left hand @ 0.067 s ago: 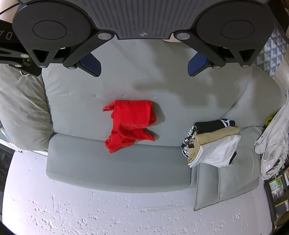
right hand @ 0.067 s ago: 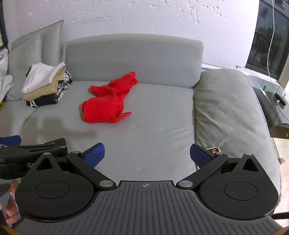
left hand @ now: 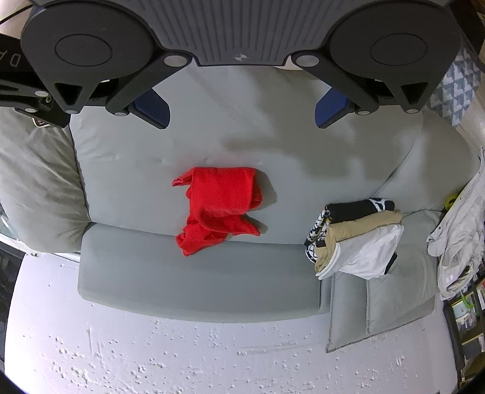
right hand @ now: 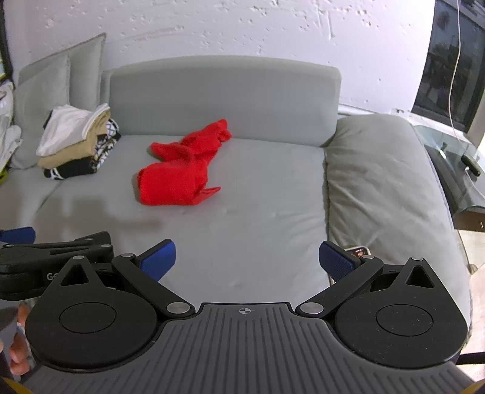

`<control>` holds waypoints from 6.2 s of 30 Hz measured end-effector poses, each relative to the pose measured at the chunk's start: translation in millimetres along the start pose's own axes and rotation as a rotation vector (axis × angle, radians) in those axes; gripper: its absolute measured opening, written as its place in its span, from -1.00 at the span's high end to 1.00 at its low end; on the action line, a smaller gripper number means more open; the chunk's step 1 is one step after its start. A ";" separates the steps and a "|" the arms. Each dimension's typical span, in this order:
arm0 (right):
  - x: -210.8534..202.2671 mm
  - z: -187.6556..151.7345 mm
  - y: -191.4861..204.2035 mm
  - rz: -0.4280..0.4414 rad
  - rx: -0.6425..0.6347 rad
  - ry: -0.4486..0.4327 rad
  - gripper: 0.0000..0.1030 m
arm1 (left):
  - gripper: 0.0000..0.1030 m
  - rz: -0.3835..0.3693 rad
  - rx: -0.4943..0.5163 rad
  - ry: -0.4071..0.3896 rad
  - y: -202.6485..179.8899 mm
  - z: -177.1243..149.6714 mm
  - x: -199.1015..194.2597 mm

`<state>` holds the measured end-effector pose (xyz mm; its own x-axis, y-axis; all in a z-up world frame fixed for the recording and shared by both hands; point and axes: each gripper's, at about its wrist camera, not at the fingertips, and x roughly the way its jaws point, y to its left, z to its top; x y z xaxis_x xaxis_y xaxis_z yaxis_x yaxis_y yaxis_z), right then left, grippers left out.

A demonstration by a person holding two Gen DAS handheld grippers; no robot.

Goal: Fold clothes

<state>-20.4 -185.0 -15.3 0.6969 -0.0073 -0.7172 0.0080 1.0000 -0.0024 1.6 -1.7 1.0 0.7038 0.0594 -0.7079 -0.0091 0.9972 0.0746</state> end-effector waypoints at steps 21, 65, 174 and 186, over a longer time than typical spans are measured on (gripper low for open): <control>1.0 -5.1 6.3 0.004 -0.001 -0.006 -1.00 | -0.98 0.000 -0.014 -0.008 -3.0 0.1 -2.8; 5.3 -6.3 -1.7 0.009 0.019 0.022 -1.00 | -0.98 0.017 -0.019 0.011 -6.0 2.6 -0.3; 148.3 109.7 -116.0 0.342 0.491 0.012 -0.08 | -0.96 -0.007 -0.241 -0.017 46.5 -3.9 109.5; 135.0 -6.1 -168.0 0.216 0.429 0.155 -0.20 | -0.97 -0.155 -0.096 0.038 -22.9 -13.4 101.7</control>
<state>68.0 -354.0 -115.9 0.6006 0.2327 -0.7649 0.1923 0.8866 0.4207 63.8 -17.9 -82.2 0.6750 -0.0957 -0.7316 0.0285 0.9942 -0.1037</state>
